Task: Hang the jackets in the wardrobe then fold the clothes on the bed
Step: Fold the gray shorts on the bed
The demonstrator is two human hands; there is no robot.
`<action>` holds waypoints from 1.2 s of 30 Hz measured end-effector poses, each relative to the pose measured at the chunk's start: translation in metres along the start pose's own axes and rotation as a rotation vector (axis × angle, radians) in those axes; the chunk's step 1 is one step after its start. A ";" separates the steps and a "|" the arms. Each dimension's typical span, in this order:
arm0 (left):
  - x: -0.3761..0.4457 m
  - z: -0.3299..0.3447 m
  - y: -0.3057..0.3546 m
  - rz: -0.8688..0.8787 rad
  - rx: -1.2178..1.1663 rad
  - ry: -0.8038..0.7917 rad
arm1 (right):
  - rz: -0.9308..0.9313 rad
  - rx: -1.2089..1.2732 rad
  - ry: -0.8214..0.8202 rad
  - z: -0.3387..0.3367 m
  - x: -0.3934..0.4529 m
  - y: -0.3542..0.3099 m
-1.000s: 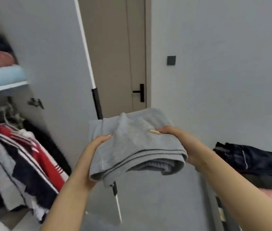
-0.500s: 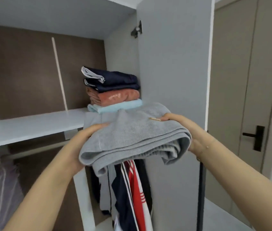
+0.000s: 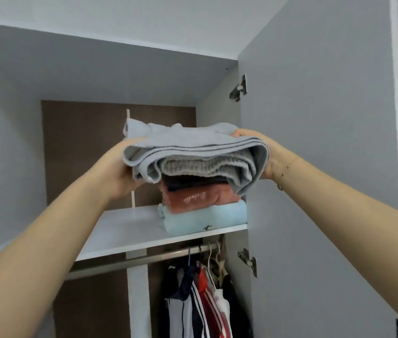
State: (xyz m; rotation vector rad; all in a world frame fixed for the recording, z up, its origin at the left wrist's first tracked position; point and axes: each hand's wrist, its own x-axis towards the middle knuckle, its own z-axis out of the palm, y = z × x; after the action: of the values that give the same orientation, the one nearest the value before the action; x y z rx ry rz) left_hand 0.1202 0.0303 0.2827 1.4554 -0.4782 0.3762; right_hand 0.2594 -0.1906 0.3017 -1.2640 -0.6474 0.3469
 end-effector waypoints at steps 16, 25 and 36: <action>0.260 -0.101 -0.111 -0.313 0.076 0.227 | 0.051 -1.109 0.373 -0.082 0.265 -0.015; 0.263 -0.107 -0.137 -0.282 0.067 0.302 | -0.200 -1.198 0.396 -0.071 0.264 0.010; 0.183 -0.088 -0.119 -0.162 -0.238 0.441 | -0.485 -0.753 0.337 -0.062 0.174 0.038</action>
State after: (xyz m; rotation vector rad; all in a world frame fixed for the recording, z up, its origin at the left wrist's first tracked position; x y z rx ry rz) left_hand 0.3452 0.0997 0.2735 1.1281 -0.0455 0.4778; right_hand 0.4366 -0.1266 0.3001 -1.7587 -0.7940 -0.5563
